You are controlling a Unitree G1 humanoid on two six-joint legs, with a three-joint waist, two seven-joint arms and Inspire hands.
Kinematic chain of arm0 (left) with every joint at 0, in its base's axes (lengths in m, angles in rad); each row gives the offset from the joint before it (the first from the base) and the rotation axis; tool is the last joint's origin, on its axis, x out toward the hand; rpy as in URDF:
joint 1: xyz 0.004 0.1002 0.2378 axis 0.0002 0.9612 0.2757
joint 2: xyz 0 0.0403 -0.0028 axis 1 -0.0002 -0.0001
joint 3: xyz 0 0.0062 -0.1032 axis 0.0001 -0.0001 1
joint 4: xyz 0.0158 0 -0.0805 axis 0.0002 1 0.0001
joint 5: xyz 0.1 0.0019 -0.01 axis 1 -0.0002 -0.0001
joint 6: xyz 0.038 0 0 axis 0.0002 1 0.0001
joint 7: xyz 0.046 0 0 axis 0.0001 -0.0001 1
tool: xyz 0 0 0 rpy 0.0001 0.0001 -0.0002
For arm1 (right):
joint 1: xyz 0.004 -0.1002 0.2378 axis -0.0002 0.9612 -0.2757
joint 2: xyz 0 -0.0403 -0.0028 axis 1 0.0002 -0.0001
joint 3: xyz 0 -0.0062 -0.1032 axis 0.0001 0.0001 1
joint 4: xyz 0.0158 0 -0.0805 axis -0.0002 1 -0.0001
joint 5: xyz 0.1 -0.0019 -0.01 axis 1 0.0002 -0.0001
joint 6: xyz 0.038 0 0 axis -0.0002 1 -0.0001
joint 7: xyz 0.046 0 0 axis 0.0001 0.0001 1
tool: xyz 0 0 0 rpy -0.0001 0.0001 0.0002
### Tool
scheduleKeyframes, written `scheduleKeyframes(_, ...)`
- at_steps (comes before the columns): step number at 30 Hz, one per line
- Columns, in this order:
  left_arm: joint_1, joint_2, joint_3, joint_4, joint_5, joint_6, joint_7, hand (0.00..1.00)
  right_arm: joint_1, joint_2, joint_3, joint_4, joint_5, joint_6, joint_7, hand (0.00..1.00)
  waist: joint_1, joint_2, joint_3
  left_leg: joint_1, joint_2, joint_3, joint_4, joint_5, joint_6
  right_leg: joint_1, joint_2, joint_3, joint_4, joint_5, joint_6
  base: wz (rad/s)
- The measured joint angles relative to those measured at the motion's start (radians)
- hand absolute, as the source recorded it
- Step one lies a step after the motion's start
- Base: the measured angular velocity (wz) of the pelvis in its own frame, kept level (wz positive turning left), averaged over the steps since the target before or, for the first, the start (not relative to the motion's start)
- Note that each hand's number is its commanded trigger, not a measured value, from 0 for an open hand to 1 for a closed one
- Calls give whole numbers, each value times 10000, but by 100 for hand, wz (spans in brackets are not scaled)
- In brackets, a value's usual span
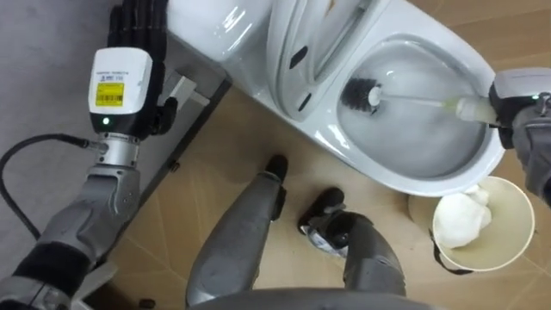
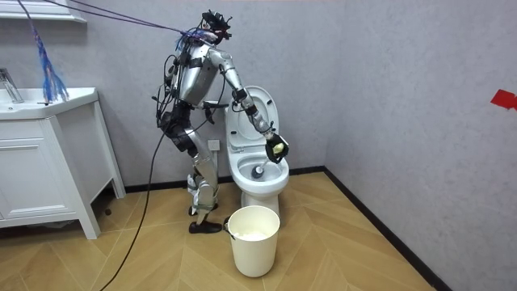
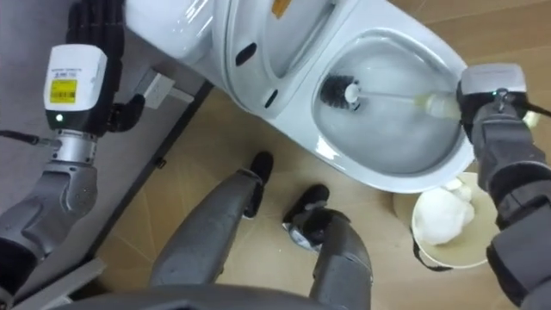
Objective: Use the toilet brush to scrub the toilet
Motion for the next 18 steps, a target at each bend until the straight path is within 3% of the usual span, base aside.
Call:
scheduleKeyframes(5,-45,-2,0,-218,32,293,19,0,-440,-234,-240,108,-78,-71,-135,100,-165,-183,0,-151,-111,140,71,86,81,-281,-212,105,359,-68,-2,1)
scheduleKeyframes(10,-81,5,21,-297,67,603,-133,0,-430,-223,-238,107,-178,-97,-272,100,-339,-193,-1,-111,-115,233,134,128,133,-272,-251,171,456,-38,11,-3)
scheduleKeyframes(16,-565,6,-141,55,29,410,-467,0,-340,-97,-108,-28,-659,-67,-252,100,-324,-103,34,66,-112,102,194,162,137,20,-257,-30,415,-26,2,6)
scheduleKeyframes(18,-745,6,-200,54,16,381,-576,0,-219,-52,-95,-264,-953,-52,-192,100,-321,-15,88,28,-96,63,223,164,136,49,-258,-131,416,-46,18,11)
